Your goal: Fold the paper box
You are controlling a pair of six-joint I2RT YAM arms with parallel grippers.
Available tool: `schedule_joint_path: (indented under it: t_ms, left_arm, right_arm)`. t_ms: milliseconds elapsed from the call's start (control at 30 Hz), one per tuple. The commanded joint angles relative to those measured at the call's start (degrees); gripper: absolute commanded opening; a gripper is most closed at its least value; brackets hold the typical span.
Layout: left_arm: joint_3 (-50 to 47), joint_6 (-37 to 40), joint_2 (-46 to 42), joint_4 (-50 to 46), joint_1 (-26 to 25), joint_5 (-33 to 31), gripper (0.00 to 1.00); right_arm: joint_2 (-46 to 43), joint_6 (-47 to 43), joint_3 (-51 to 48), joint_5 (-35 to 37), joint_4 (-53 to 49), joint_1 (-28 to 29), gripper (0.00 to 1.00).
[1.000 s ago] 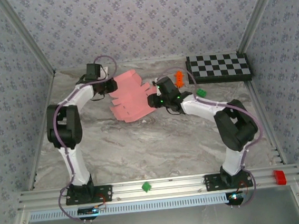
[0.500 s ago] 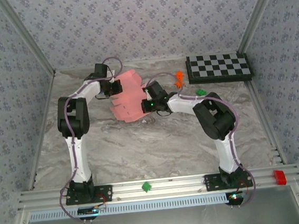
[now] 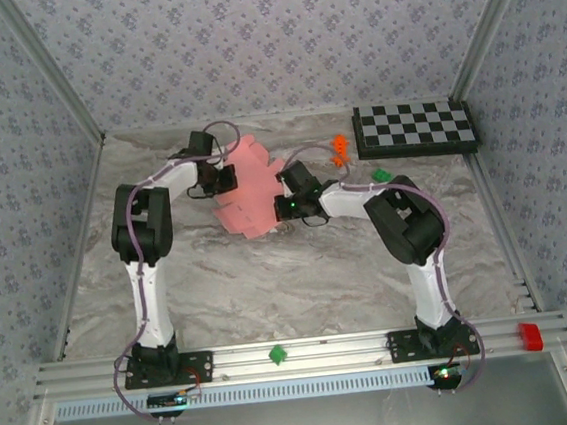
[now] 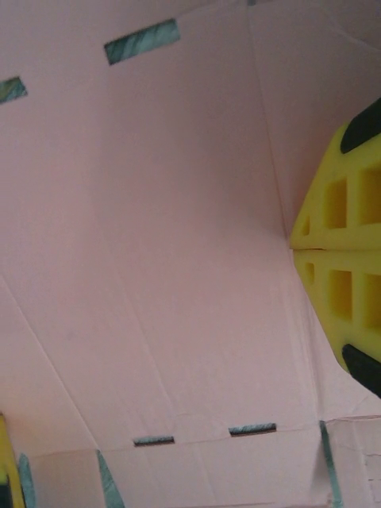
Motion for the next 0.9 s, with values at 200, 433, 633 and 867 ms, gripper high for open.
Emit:
schedule_joint_path:
  t_ms: [200,433,633,867]
  left_arm:
    - [-14.2,-4.9,-10.5,-1.6,-5.9,-4.4,0.00]
    - [-25.6,-10.4,-18.9,1.5,-12.8,-8.9,0.00]
    - [-30.6,-14.7,-24.1,4.3,-17.2,-8.2,0.02]
    - [-28.8,-12.3,-30.8,2.6,-16.0,-11.2,0.26]
  right_arm:
    - [-3.9,-0.9,-6.4,5.6,-5.2,-2.6,0.04]
    - [-3.9,-4.1,-4.9,9.2,-9.4,-3.8,0.04]
    - [-4.3,-6.7,0.5,10.5,-12.0,-4.0,0.04]
    - [-10.5,-6.4,-0.1,9.6,-13.6,-3.0,0.05]
